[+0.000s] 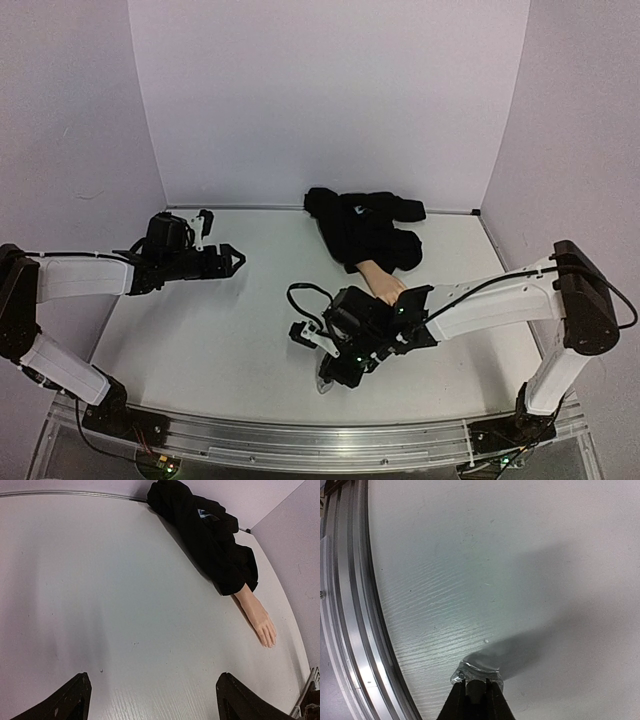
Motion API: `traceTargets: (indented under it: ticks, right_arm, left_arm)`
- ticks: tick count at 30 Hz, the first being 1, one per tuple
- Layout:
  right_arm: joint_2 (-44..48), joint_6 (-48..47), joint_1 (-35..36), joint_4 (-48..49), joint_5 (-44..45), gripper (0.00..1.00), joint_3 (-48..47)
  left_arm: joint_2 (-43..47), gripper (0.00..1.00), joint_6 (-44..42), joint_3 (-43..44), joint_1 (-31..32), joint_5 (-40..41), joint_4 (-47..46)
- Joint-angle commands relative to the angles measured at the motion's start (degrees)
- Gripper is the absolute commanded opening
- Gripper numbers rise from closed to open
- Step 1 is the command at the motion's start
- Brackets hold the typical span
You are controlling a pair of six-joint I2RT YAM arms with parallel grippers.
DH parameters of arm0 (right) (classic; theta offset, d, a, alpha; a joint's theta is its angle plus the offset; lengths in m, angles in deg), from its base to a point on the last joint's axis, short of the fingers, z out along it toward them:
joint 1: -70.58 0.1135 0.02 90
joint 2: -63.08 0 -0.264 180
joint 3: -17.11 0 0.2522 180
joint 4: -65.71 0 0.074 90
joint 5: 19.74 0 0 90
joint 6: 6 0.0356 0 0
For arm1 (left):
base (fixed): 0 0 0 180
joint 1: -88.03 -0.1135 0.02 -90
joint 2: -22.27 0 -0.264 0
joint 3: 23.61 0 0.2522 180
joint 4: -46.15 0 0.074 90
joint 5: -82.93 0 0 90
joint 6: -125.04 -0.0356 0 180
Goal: Paint the nails
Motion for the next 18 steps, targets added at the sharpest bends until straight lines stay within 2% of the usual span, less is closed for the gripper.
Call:
traceTargets:
  ticks: [1,6,10,12,14,18]
  right_arm:
    - [4.83,4.11,-1.08,3.18,7.76,0.0,1.67]
    - [9.88,13.13,-9.16,5.9,11.81,0.0,4.2]
    - [12.83,19.39,-14.42,5.21,13.75,0.0,3.14]
    - [13.46,21.01,-15.63,3.27,14.22,0.0,1.0]
    - [13.55,22.4,-16.45,0.76,14.74,0.0,-1.29]
    - [13.26,24.12,-16.66,-3.07,13.71,0.0,-5.87]
  left_arm:
    - [0.66,0.89,-1.13,-0.39,0.61,-4.65,-5.41]
    - [0.45,0.9,-5.07,-0.83,6.14,-7.09,-11.55]
    - [-1.4,0.9,-12.66,-3.33,13.64,-6.93,-22.73]
    - [-3.53,0.9,-16.59,-4.8,16.59,-8.39,-31.23]
    - [-7.1,0.89,-20.06,-4.12,19.23,-10.14,-35.58]
    - [-13.83,0.85,-27.56,0.9,23.18,-12.52,-37.25]
